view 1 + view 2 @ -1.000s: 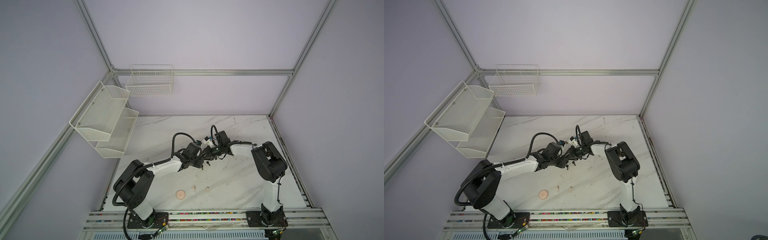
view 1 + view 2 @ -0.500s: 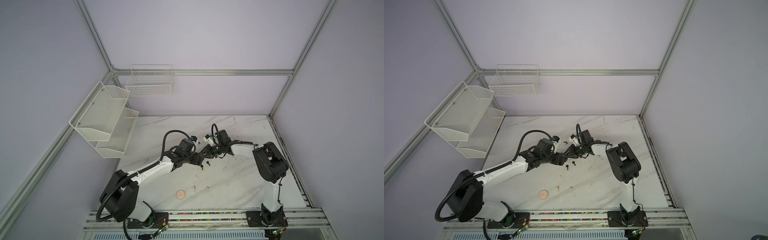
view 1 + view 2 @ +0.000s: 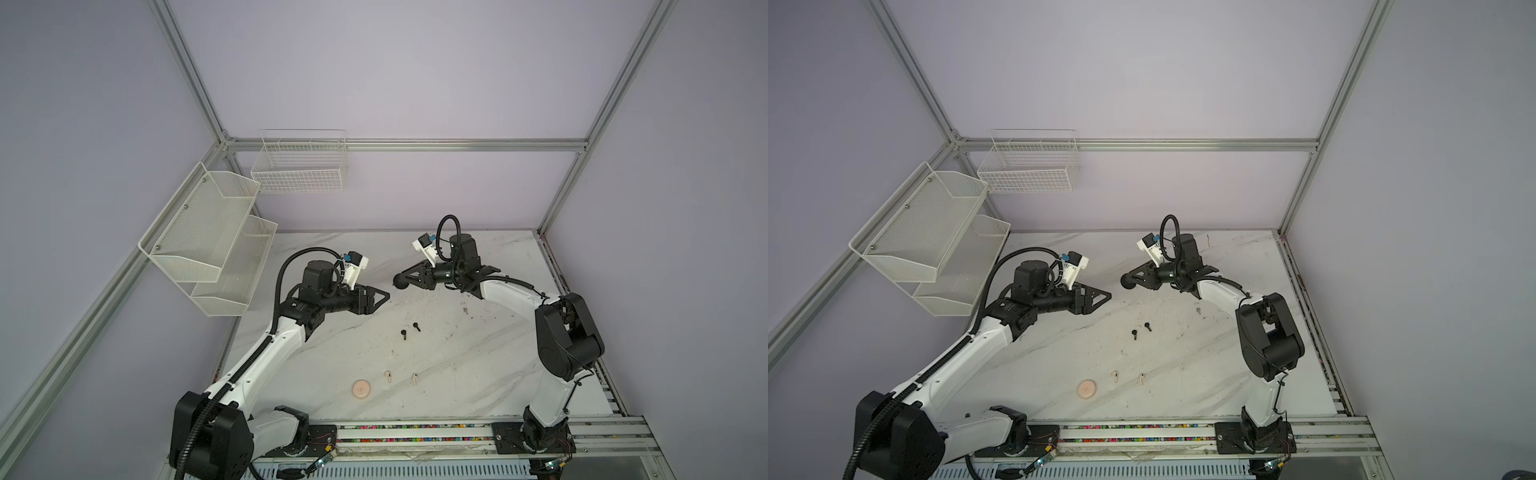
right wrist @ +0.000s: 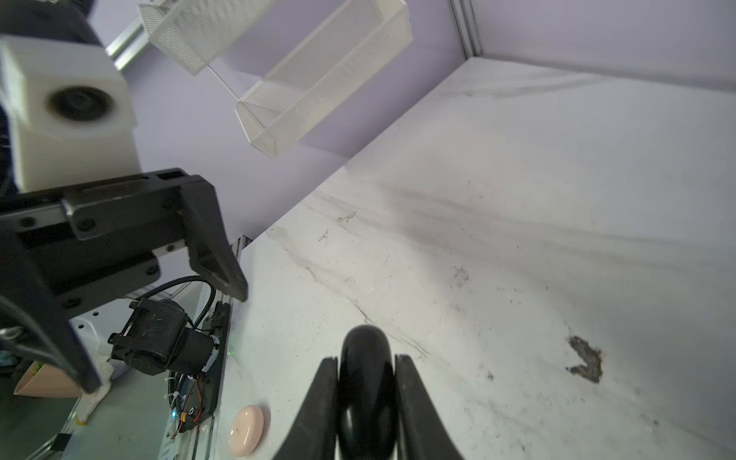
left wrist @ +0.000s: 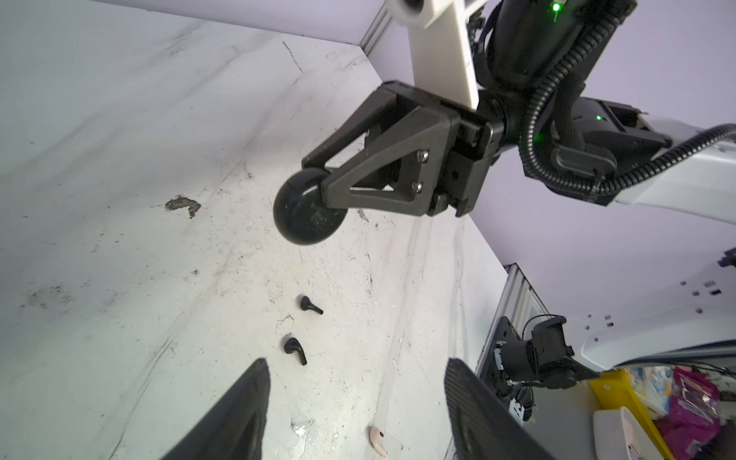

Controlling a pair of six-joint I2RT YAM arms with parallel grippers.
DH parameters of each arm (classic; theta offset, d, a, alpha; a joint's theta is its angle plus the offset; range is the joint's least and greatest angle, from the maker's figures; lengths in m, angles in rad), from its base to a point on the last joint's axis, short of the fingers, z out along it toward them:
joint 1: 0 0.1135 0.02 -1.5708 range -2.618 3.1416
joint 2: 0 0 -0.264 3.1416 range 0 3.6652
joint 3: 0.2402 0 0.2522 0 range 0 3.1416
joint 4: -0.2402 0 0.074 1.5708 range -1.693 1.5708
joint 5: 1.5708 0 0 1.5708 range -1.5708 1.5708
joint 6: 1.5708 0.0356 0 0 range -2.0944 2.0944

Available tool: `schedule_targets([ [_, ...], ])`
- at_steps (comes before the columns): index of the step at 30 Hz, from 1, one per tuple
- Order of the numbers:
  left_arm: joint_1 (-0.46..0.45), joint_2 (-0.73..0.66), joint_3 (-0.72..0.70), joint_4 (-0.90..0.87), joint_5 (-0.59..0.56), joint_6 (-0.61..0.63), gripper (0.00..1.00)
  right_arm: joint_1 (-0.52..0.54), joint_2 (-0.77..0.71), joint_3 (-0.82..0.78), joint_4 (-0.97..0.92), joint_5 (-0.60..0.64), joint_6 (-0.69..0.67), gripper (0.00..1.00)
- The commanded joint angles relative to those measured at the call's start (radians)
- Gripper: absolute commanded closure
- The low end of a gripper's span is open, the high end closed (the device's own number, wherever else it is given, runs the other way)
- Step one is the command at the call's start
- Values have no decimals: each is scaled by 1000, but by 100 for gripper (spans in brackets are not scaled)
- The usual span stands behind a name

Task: Insert wireless bluetooth earbuds into charging case
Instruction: Pick up the charging case from the center of the table.

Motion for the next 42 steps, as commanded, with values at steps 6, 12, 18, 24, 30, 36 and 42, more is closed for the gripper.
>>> schedule_targets([
  [6, 5, -170, -247, 456, 93, 236, 38, -36, -41, 48, -27, -261, -314, 100],
  [12, 3, -50, -191, 533, 147, 305, 42, -36, -28, 122, -179, -300, -395, 100],
  [18, 1, 79, -92, 466, 190, 376, 47, -31, -71, 106, -194, -313, -367, 100],
  [24, -11, 106, -61, 477, 206, 407, 48, 3, -69, 93, -214, -327, -353, 100],
  [30, -11, 146, -18, 487, 222, 391, 51, 15, -59, 100, -247, -329, -373, 100],
  [36, -21, 141, -48, 582, 194, 350, 55, 29, -34, 131, -298, -325, -399, 100],
  [42, -23, 119, -63, 603, 207, 350, 56, 38, -19, 147, -329, -314, -414, 100],
])
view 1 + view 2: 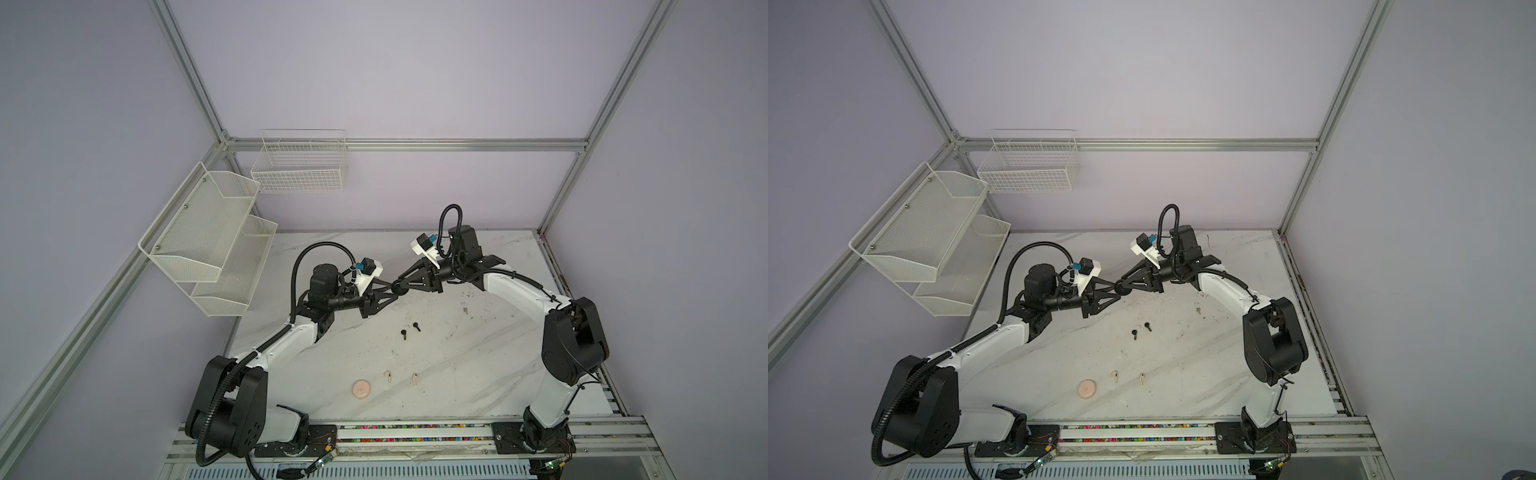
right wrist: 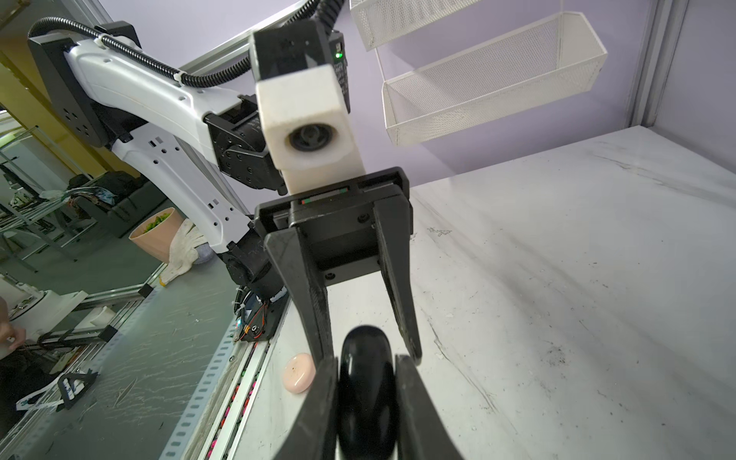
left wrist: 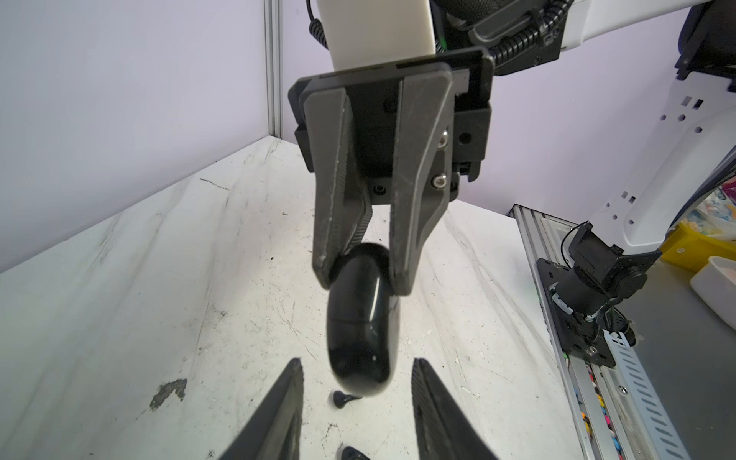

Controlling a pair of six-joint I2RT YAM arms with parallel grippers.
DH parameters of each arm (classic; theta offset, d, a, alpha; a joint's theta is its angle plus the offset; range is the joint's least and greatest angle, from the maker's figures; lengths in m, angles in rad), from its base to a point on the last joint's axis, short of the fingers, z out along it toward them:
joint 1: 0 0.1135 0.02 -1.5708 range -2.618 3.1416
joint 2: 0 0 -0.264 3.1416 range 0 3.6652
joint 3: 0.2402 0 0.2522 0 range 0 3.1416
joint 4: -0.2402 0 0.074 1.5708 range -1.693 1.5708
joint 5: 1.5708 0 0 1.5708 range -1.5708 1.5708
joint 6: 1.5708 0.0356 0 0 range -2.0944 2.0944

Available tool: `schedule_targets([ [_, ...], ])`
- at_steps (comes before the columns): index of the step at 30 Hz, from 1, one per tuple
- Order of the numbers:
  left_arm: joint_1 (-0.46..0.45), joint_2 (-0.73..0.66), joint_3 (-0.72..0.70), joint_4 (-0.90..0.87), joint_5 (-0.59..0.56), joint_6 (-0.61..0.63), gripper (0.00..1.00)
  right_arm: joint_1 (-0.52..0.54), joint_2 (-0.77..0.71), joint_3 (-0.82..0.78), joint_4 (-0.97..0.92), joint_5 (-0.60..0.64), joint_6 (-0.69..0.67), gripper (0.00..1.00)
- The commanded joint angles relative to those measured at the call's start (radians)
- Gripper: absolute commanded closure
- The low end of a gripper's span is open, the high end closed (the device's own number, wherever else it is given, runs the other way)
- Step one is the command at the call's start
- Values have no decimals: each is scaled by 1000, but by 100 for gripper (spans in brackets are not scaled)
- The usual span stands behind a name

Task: Insert wireless bluetooth earbuds into charging case
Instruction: Pick up the charging case from the center of the table.

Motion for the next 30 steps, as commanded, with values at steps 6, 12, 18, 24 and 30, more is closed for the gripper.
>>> schedule_targets([
  [6, -3, -21, 45, 59, 51, -30, 62, 13, 16, 36, -33, -16, -50, 100],
  [12, -12, -5, 50, 59, 71, -43, 65, 13, 12, 25, 13, -11, -16, 100],
  [18, -25, -2, 43, 59, 66, -36, 65, 13, 11, 18, 27, -14, -8, 100],
  [24, -31, 11, 50, 59, 66, -36, 67, 13, 6, 6, 40, -23, -7, 100],
  [30, -31, 28, 51, 59, 45, -36, 66, 13, 0, 2, 46, -34, -8, 100],
])
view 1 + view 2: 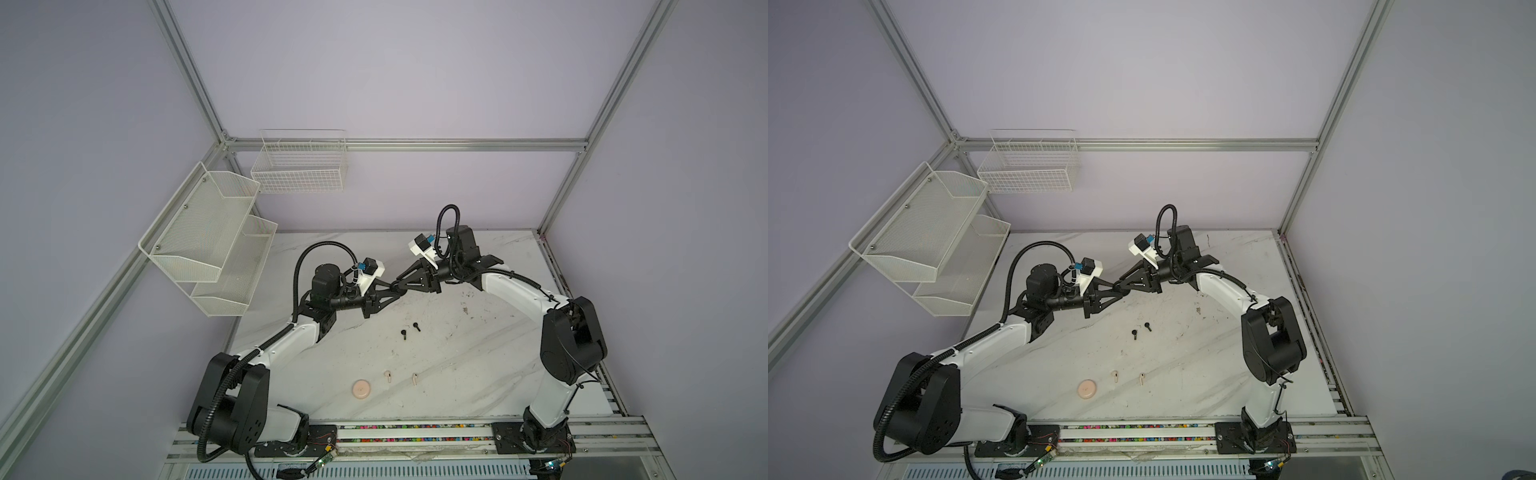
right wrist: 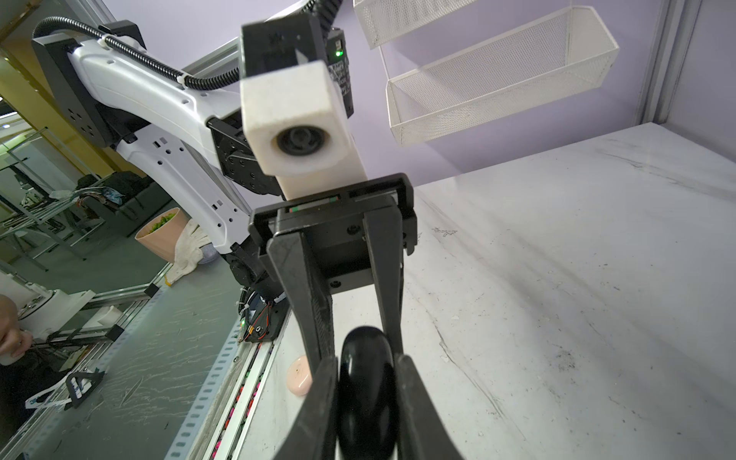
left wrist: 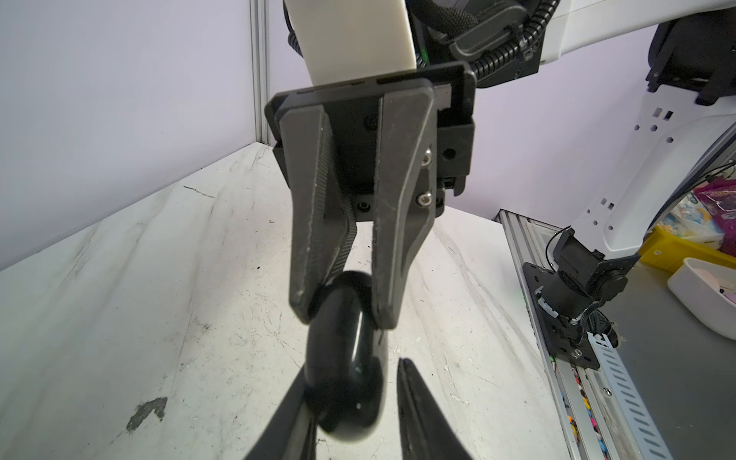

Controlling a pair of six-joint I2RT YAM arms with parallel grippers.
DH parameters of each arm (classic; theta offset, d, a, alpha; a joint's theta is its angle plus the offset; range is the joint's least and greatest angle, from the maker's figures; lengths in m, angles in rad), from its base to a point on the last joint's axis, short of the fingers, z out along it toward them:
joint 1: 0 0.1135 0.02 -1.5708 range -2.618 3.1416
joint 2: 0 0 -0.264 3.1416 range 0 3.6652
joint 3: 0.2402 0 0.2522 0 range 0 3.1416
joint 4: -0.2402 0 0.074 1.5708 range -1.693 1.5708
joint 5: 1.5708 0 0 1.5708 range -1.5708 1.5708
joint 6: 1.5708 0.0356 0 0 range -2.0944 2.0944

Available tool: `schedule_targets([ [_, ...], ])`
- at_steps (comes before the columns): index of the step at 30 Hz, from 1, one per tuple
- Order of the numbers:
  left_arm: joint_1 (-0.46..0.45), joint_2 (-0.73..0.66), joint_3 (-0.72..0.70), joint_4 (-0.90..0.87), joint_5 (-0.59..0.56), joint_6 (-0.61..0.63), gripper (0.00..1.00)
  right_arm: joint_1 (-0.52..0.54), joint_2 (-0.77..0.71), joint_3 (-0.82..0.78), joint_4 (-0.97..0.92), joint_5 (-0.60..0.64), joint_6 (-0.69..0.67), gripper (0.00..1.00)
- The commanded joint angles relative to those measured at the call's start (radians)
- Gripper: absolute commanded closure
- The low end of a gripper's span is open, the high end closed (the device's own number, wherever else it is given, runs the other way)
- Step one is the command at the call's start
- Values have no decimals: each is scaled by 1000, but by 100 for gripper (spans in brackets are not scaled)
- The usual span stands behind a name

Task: Insert wireless bluetooth earbuds into charging case
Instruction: Pick up the charging case from the center of the table.

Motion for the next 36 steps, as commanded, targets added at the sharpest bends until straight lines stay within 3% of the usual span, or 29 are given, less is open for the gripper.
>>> schedule_targets([
  [1, -10, 5, 56, 23, 20, 0, 67, 5, -7, -7, 37, -32, -23, 100],
  [10, -10, -18, 61, 25, 14, 8, 65, 8, 4, -8, 33, -23, -23, 100],
  [13, -9, -32, 51, 33, -33, 11, 51, 11, 10, -6, 31, -22, -23, 100],
  [27, -1, -37, 37, 65, -14, 0, 68, 10, 19, 2, 19, -20, -28, 100],
  [30, -1, -33, 32, 68, -8, -9, 67, 11, 16, 0, 21, -19, -28, 100],
  [36, -2, -24, 14, 79, -7, -19, 56, 10, 14, 0, 25, -21, -27, 100],
])
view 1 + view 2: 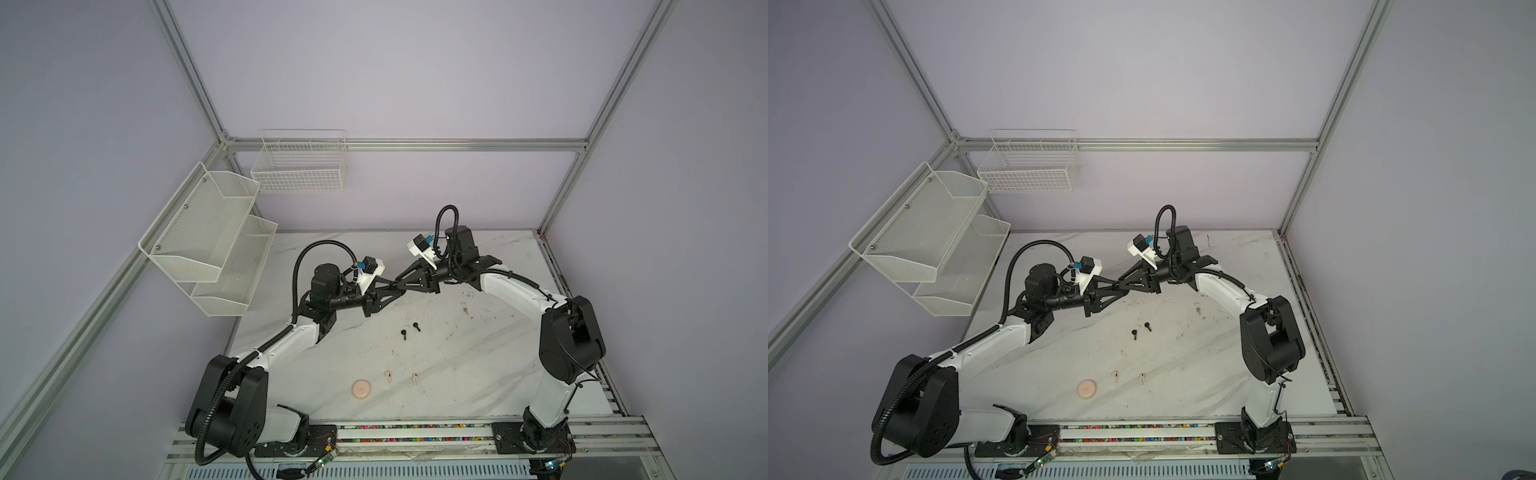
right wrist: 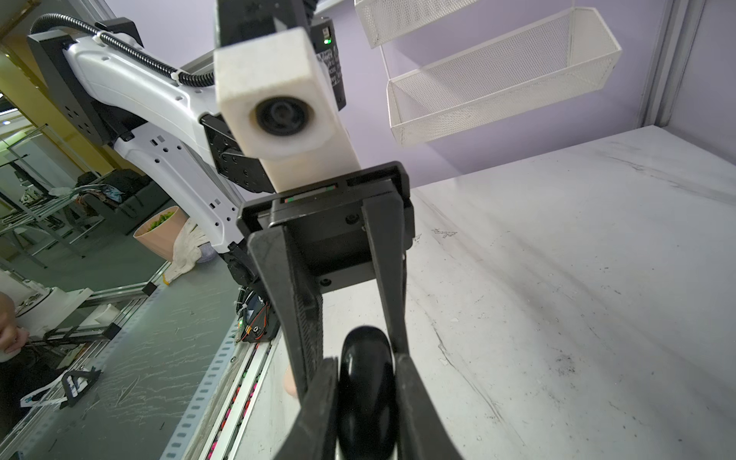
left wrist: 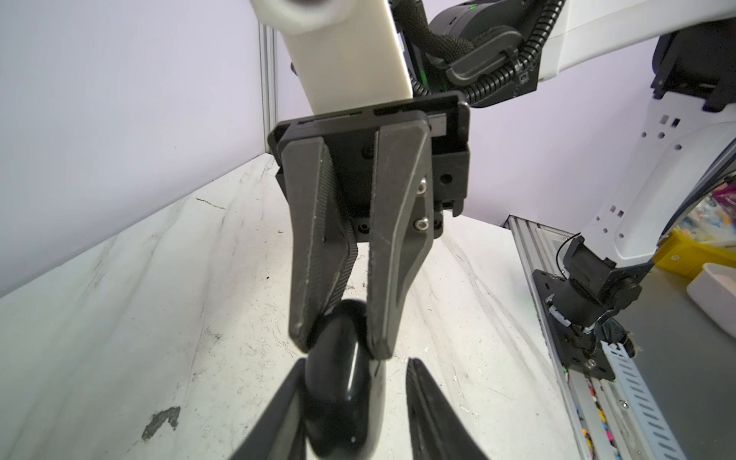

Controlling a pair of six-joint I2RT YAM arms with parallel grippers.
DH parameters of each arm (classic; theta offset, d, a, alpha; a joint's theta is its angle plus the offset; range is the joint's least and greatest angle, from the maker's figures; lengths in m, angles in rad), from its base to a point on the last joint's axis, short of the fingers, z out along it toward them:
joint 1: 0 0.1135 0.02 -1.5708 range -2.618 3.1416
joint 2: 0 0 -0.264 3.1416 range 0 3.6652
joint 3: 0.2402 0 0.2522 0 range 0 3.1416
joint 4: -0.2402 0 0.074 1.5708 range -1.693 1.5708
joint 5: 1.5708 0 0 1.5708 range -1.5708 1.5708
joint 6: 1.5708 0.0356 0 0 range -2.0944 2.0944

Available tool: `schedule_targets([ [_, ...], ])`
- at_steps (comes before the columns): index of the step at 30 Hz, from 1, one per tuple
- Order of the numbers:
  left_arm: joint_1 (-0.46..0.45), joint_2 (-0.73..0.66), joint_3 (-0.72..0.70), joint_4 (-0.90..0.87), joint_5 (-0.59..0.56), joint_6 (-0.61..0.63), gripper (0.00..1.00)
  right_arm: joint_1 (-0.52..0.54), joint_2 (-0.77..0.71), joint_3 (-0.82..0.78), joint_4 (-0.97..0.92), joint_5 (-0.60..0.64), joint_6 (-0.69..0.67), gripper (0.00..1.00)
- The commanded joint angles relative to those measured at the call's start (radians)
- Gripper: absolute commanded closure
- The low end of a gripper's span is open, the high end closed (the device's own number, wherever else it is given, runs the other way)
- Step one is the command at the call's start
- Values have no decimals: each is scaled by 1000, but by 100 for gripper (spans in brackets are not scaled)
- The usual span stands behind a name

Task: Insert wireless bluetooth earbuds into charging case
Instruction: Pick up the charging case from the center of the table.

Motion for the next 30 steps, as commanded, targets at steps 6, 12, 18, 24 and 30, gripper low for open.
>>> schedule_targets([
  [6, 2, 4, 20, 40, 28, 0, 61, 5, 6, 0, 13, -23, -26, 100],
  [12, 5, 13, 12, 29, 35, -5, 60, 5, 1, -5, 14, -23, -29, 100],
  [18, 4, 20, 12, 20, 36, -1, 62, 5, 2, -5, 18, -23, -26, 100],
  [24, 4, 23, 18, 17, 42, 2, 75, 5, 3, -5, 20, -23, -28, 100],
  [30, 4, 26, 25, 8, 45, -1, 81, 5, 4, -9, 29, -23, -22, 100],
])
